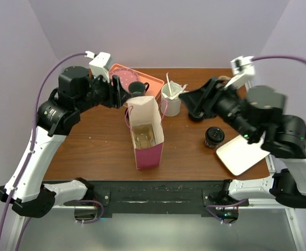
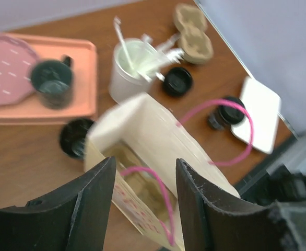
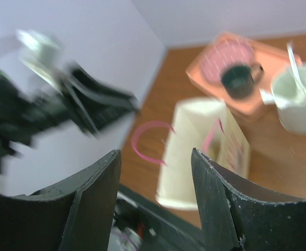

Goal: Pack the takeout coffee

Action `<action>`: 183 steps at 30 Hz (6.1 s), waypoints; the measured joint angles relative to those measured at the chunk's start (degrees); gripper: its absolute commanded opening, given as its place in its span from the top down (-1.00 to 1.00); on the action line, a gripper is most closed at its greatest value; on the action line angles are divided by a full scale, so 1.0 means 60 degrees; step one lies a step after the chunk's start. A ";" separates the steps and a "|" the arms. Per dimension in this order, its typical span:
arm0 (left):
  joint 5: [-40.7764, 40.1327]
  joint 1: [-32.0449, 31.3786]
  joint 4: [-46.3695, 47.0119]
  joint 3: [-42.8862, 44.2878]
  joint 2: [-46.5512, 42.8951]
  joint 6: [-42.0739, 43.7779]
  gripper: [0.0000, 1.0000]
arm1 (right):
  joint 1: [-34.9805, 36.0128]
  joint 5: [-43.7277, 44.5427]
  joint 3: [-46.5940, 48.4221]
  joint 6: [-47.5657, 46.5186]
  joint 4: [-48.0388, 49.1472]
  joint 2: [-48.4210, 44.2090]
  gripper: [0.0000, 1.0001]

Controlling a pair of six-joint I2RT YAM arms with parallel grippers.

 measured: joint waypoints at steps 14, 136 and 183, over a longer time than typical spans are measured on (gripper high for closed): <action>0.0222 0.0007 0.1078 0.0255 0.1861 0.2412 -0.29 | 0.0000 -0.1344 -0.2747 0.1224 -0.1523 0.0058 -0.21; -0.3060 -0.0419 -0.1508 -0.0674 0.1949 -0.0040 0.01 | -0.2269 -0.4291 -0.4615 -0.6969 0.0572 0.1668 1.00; -0.1494 0.0142 0.1264 -0.3570 -0.0871 -0.1508 1.00 | -0.3989 -0.0495 -0.1140 -0.1501 -0.2470 0.2204 -0.49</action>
